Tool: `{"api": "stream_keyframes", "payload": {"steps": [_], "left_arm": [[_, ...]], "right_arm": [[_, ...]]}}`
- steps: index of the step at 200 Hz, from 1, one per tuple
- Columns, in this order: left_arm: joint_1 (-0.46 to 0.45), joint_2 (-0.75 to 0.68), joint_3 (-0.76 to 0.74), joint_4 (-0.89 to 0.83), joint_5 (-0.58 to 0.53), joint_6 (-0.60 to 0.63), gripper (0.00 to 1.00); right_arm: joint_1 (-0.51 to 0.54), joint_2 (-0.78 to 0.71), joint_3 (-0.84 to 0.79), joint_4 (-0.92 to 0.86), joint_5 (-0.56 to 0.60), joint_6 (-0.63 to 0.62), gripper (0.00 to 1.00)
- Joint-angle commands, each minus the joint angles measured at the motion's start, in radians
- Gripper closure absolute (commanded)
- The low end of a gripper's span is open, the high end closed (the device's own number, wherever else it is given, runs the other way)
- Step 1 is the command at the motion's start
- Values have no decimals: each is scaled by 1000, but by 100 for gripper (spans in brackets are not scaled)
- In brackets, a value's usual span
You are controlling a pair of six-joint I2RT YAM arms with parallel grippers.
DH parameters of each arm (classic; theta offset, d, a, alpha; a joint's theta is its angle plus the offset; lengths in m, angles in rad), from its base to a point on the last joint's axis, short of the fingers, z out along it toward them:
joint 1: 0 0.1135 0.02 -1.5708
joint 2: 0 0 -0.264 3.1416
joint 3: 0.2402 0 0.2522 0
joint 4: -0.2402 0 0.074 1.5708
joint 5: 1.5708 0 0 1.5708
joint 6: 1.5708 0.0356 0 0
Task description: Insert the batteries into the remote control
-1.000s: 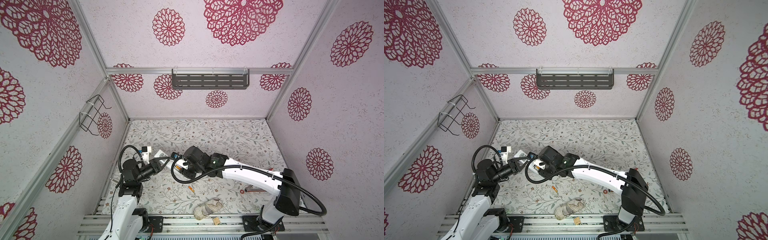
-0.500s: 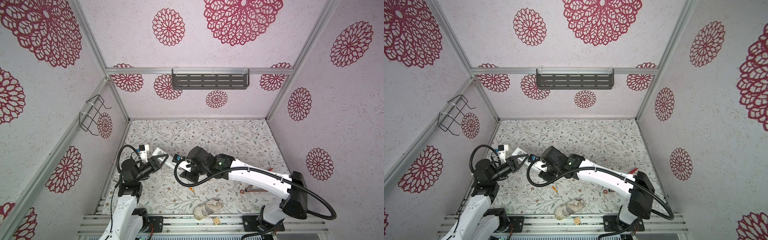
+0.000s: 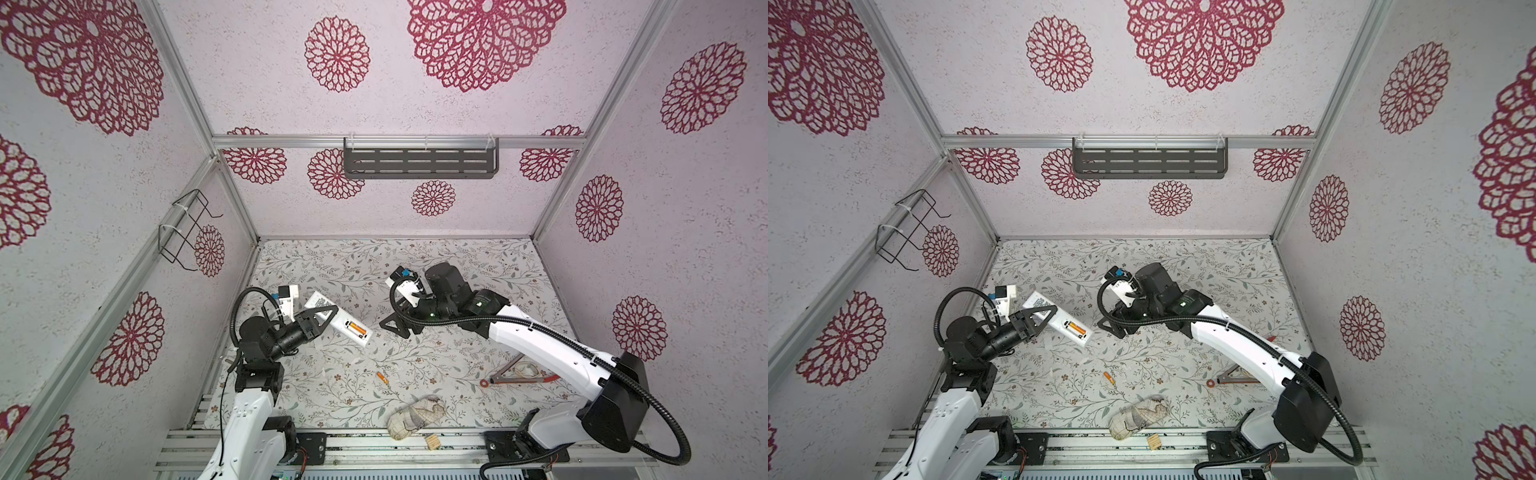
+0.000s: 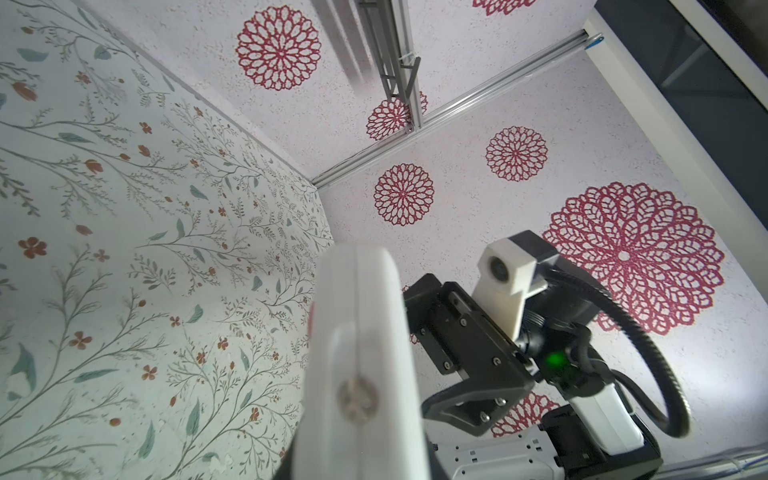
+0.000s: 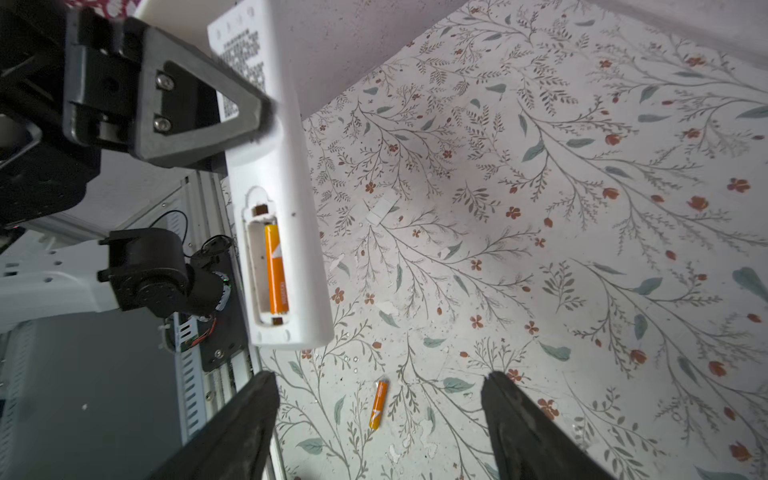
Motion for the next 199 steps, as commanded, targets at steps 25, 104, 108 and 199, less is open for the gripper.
{"api": "stream_keyframes", "payload": {"steps": [25,104,108,199], "left_arm": [[-28,-8,73,42,117,-16,100],[-89,-63,108,-59,113,57,100],[-90,-63,108,-59,113,56,100],[-92,-60,105,-49,117,53,100]], "right_arm": [[-3,6,-10,164,-361,66,14],[2,68,-23,260,-473,124,16],[3,68,-24,263,-475,124,16],[37,94,-41,285,-447,110,26]]}}
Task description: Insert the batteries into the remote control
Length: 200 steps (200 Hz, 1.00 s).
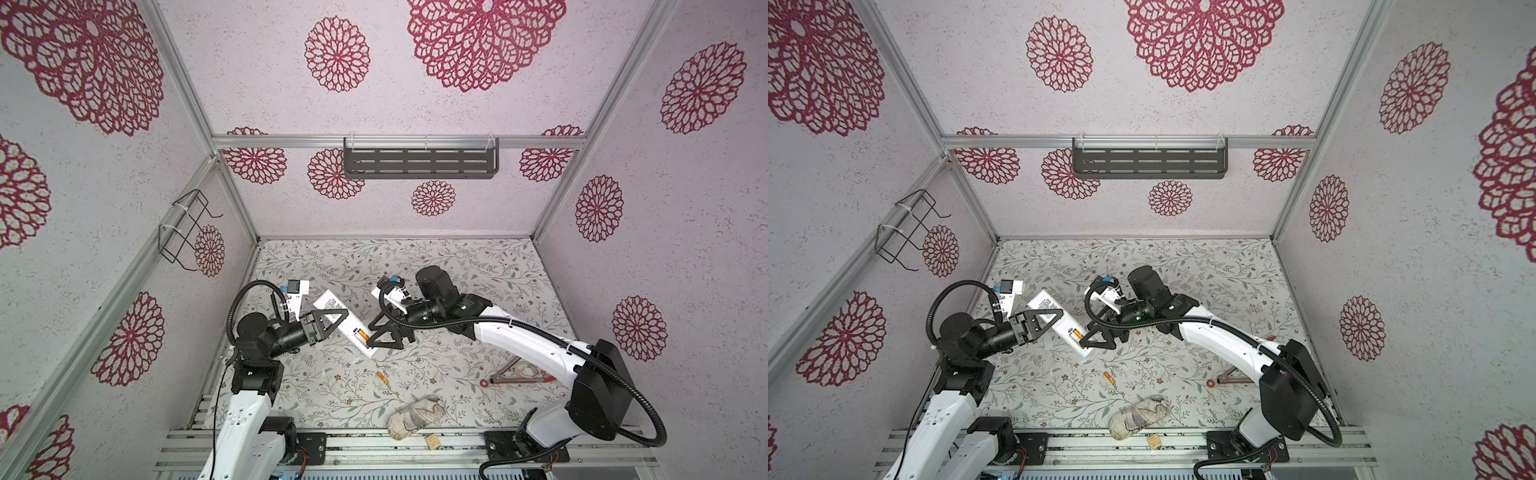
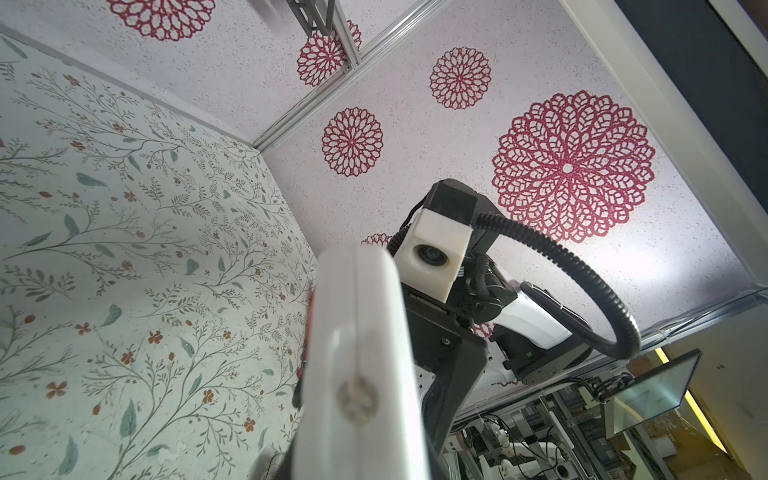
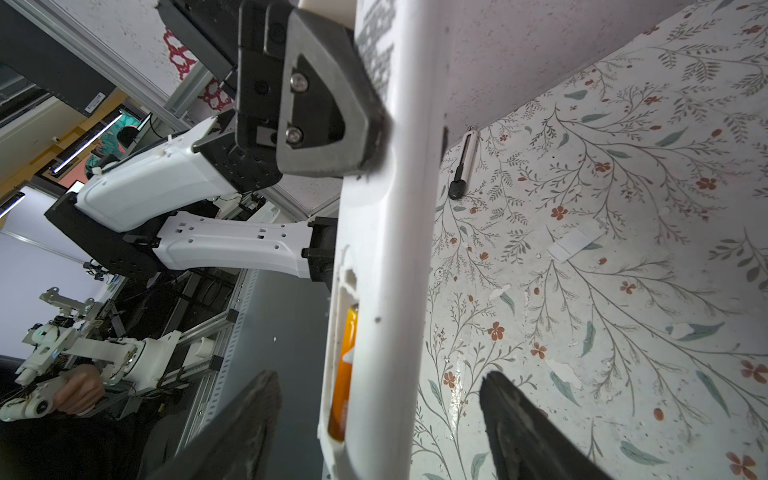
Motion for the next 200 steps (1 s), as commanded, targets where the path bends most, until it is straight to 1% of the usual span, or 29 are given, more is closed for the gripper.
{"api": "stream_keyframes", "payload": {"steps": [1,7,22,49,79,108,132,138,159,180,200], "left_arm": [[-6,-7,19,22,12,6,100],[-6,-9,18,23,13,6,100],[-6,-11,17,24,13,3,100],[-7,-16,15,27,15,1,100],[-9,-17,15,26,15,0,100],[-9,-17,14,26,15,0,100],[-10,-17,15,27,15,-1,100],[-10,-18,15,28,15,-1,100],[-11,-18,14,28,14,-1,100],[-11,-20,14,26,10,-1,100],[-11,-21,14,25,10,-1,100]], "right_arm": [[4,10,4,30,-7,-2,26],[4,13,6,26,-5,-3,28],[4,17,7,19,9,-9,36],[3,27,6,17,15,-14,47],[2,31,6,18,22,-13,56],[-2,35,4,18,34,-7,68],[-3,39,3,21,31,-4,74],[-3,39,3,21,32,-2,78],[-5,41,4,23,30,0,80],[-5,38,9,24,31,0,80],[-5,35,13,25,35,3,82]]}}
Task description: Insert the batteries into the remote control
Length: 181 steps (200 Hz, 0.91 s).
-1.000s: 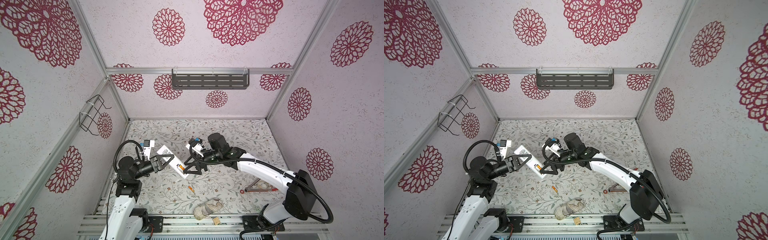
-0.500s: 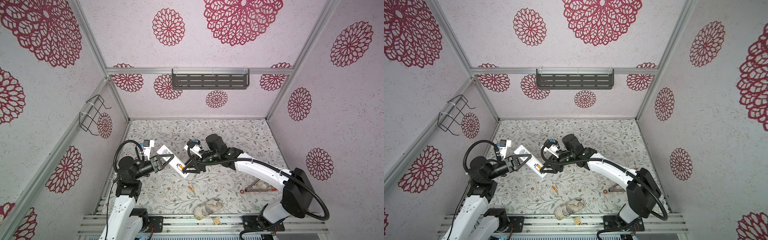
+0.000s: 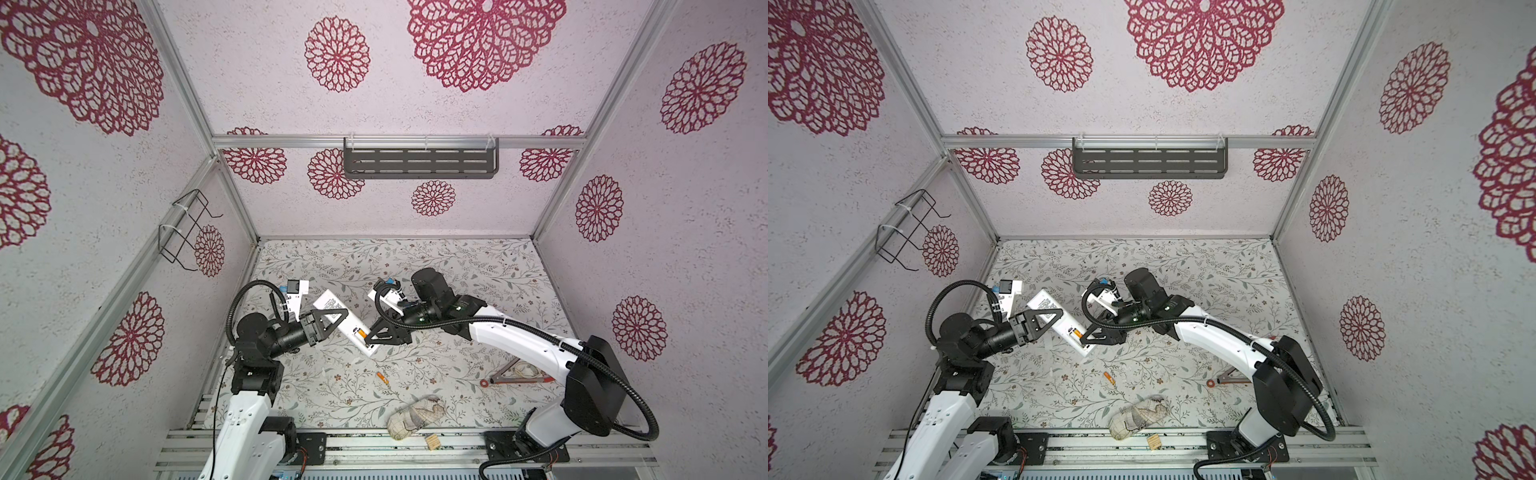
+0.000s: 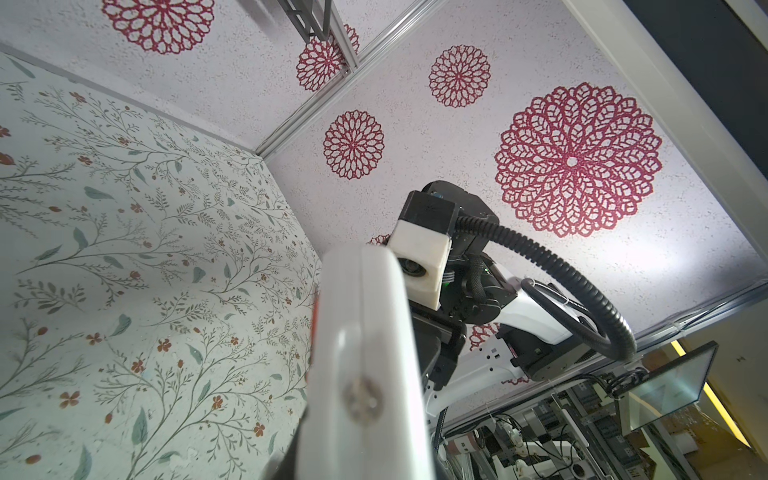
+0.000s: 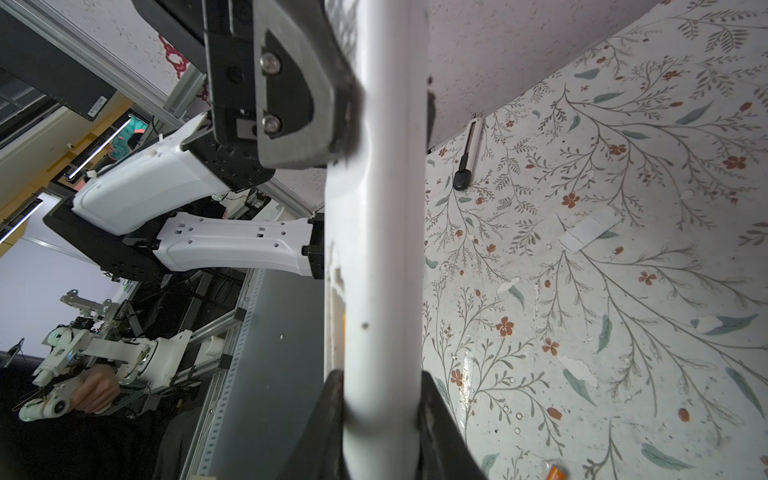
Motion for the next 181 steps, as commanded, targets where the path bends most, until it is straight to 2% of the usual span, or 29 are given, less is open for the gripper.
{"api": "stream_keyframes", "payload": {"steps": [1,99,130,152,181], "left_arm": [[-9,-17,13,25,15,-35,100],[-18,-28,12,16,13,-34,100],[-19,-34,21,-29,-4,-4,100],[-18,-47,49,-159,-43,83,100],[-7,-47,93,-352,-131,207,100]], "right_arm": [[-9,4,14,16,40,-21,82],[-8,54,84,39,41,-14,80],[-9,56,104,31,36,-27,73],[-9,29,85,32,35,-41,60],[-9,-58,13,49,59,-52,29]]}}
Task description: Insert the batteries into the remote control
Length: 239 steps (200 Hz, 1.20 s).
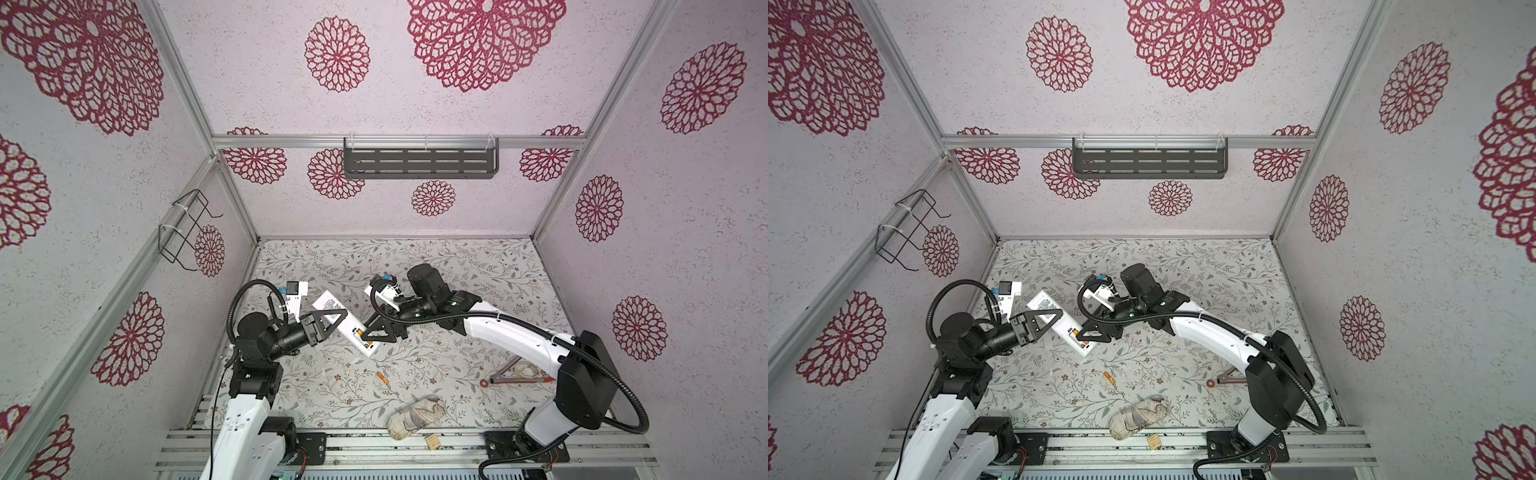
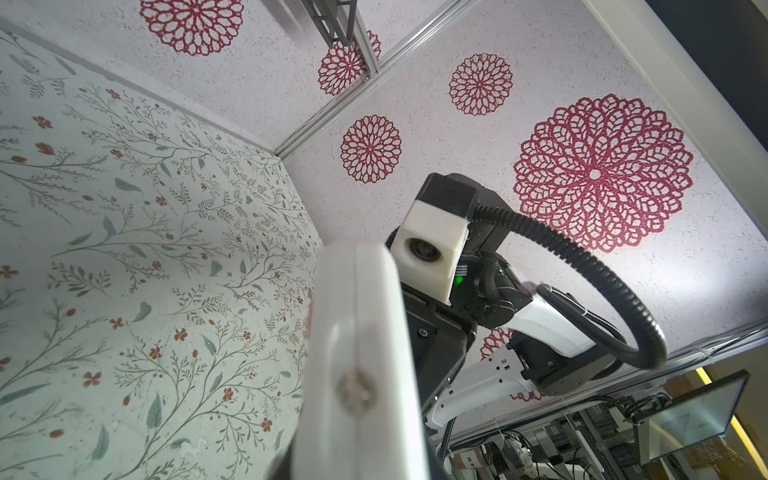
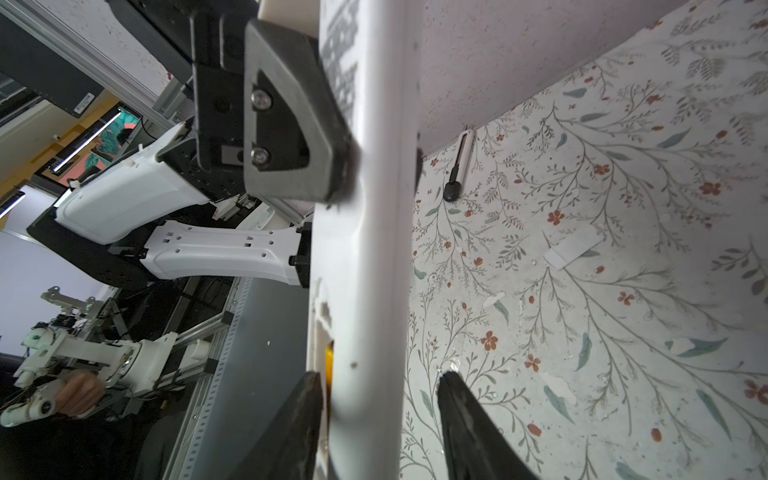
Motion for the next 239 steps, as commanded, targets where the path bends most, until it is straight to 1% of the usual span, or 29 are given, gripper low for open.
{"api": "stream_keyframes", "payload": {"steps": [1,17,30,39,49,59,74,87,95,106,126,146,167,181,186,207,231,239], "left_arm": [[2,-11,53,-162,-59,117,100],[16,-15,63,-217,-100,148,100],[29,-12,84,-303,-154,199,100],[39,-8,97,-340,-180,218,100],[51,-5,116,-405,-224,251,100],[59,1,144,-480,-296,298,100],[62,20,193,-572,-384,361,100],[63,44,236,-635,-447,413,100],[64,61,258,-666,-481,438,100],[65,80,282,-693,-502,472,100],[69,94,302,-719,-522,507,100],[73,94,309,-741,-537,533,100],[79,91,310,-746,-537,542,100],[84,92,304,-735,-528,534,100],[86,94,301,-730,-520,532,100],[90,97,295,-718,-497,522,100],[87,85,292,-719,-494,520,100],[87,83,292,-719,-495,520,100]], "right_arm": [[-4,-98,-35,37,43,-31,28],[-4,-154,-71,-2,99,-50,22],[-4,-204,-108,-34,173,-59,18],[-3,-233,-131,-60,248,-61,15],[1,-254,-148,-102,326,-62,15],[10,-267,-169,-131,399,-55,15],[62,-275,-199,-176,550,-64,15],[135,-267,-217,-201,685,-63,16],[166,-259,-229,-203,738,-52,17],[214,-238,-248,-200,829,-21,18],[277,-199,-267,-190,932,35,19],[324,-143,-261,-200,987,74,21],[367,-53,-218,-243,1017,83,24],[370,12,-176,-279,1033,87,26],[403,30,-163,-287,1041,89,26],[407,90,-132,-300,1060,109,29],[407,153,-91,-328,1070,114,39],[407,176,-72,-345,1079,119,41]]}}
